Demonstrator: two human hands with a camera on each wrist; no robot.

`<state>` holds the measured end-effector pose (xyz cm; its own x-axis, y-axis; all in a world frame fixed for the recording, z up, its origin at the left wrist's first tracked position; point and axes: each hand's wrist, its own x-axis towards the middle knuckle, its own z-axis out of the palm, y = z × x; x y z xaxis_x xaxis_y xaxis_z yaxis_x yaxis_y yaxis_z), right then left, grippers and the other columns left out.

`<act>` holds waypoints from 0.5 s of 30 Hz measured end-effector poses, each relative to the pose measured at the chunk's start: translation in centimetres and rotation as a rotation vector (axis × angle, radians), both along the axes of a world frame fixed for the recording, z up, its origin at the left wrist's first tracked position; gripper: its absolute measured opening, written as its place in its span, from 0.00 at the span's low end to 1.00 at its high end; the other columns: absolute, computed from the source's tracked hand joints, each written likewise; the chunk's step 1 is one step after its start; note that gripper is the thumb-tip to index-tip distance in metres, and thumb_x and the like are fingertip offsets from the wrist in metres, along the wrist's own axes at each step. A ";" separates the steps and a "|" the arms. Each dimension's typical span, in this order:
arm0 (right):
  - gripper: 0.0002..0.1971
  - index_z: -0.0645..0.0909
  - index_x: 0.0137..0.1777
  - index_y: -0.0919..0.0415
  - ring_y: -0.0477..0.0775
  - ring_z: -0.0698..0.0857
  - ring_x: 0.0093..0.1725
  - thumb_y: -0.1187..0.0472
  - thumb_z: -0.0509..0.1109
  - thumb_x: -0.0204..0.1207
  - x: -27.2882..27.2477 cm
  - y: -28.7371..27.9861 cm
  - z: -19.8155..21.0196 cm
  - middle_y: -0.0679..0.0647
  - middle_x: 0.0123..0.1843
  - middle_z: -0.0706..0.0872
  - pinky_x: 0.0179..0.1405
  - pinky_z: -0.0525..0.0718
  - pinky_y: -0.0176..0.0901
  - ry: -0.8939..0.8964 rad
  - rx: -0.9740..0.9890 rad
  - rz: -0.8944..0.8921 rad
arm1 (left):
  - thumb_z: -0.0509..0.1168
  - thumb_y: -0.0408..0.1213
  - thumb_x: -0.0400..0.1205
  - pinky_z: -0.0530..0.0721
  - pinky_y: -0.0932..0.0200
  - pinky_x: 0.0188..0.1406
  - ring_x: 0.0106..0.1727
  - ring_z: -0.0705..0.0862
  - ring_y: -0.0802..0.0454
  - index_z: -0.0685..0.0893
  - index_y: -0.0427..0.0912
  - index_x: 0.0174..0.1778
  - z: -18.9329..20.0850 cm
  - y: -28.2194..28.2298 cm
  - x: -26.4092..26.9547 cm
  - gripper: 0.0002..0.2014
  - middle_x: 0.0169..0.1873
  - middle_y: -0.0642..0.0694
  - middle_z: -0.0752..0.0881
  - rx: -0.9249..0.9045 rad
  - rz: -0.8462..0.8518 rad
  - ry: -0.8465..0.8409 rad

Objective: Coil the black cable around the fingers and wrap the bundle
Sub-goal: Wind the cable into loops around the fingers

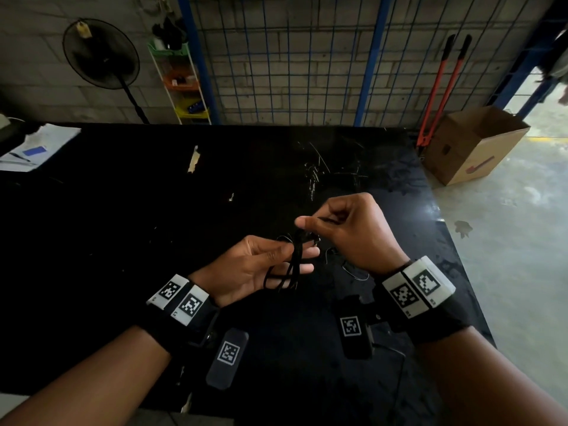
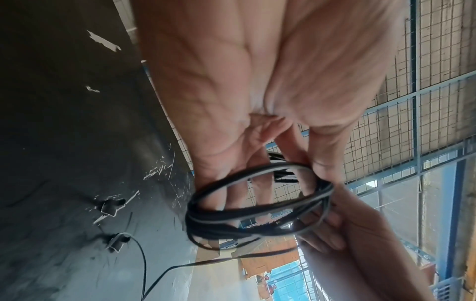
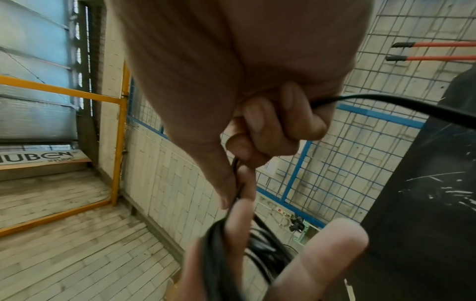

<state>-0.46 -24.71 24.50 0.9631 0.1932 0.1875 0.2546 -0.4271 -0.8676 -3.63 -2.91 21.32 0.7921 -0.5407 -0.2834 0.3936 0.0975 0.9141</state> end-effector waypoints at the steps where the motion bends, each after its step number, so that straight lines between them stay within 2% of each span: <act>1: 0.13 0.91 0.33 0.60 0.34 0.84 0.24 0.54 0.84 0.75 -0.4 0.2 0.1 0.33 0.22 0.84 0.27 0.76 0.21 -0.008 0.006 0.007 | 0.63 0.43 0.89 0.68 0.20 0.80 0.77 0.83 0.35 0.83 0.31 0.73 -0.1 0.0 0.1 0.22 0.77 0.38 0.83 0.016 0.024 -0.007; 4: 0.09 0.94 0.37 0.63 0.31 0.83 0.24 0.60 0.81 0.78 -1.6 0.5 0.4 0.29 0.22 0.84 0.27 0.74 0.19 -0.038 0.016 0.029 | 0.61 0.42 0.88 0.73 0.25 0.79 0.76 0.84 0.37 0.86 0.35 0.70 -0.4 0.1 0.5 0.20 0.74 0.39 0.86 0.013 0.115 -0.006; 6: 0.06 0.95 0.42 0.61 0.31 0.84 0.26 0.63 0.80 0.80 -2.3 0.7 0.3 0.28 0.23 0.84 0.28 0.75 0.19 -0.074 0.032 0.043 | 0.62 0.42 0.87 0.74 0.26 0.79 0.75 0.85 0.37 0.88 0.36 0.68 -0.5 0.1 0.9 0.19 0.74 0.39 0.86 -0.005 0.173 -0.004; 9: 0.05 0.96 0.50 0.58 0.38 0.86 0.26 0.66 0.79 0.81 -3.2 1.0 -0.3 0.37 0.25 0.86 0.32 0.79 0.24 -0.102 0.117 0.064 | 0.62 0.42 0.86 0.75 0.25 0.78 0.73 0.87 0.38 0.90 0.40 0.66 -0.4 -0.1 1.5 0.18 0.74 0.40 0.86 -0.081 0.266 0.003; 11: 0.08 0.96 0.55 0.58 0.41 0.87 0.27 0.67 0.78 0.81 -3.7 1.2 -0.7 0.43 0.26 0.87 0.32 0.82 0.29 -0.090 0.182 0.069 | 0.60 0.44 0.87 0.78 0.28 0.76 0.74 0.86 0.38 0.87 0.44 0.71 -0.1 -0.2 1.9 0.20 0.74 0.39 0.86 -0.136 0.302 0.011; 13: 0.10 0.95 0.58 0.57 0.43 0.87 0.28 0.67 0.77 0.81 -4.1 1.2 -1.2 0.46 0.27 0.88 0.32 0.81 0.29 -0.055 0.256 0.076 | 0.59 0.47 0.87 0.81 0.30 0.74 0.75 0.85 0.35 0.83 0.46 0.75 0.3 -0.2 2.3 0.21 0.75 0.38 0.86 -0.214 0.318 0.019; 15: 0.10 0.95 0.59 0.56 0.39 0.83 0.26 0.67 0.77 0.82 -4.4 1.1 -1.7 0.50 0.27 0.88 0.30 0.78 0.26 0.004 0.325 0.080 | 0.59 0.49 0.87 0.81 0.29 0.74 0.77 0.83 0.32 0.80 0.47 0.77 0.6 0.0 2.7 0.23 0.77 0.37 0.83 -0.306 0.325 0.020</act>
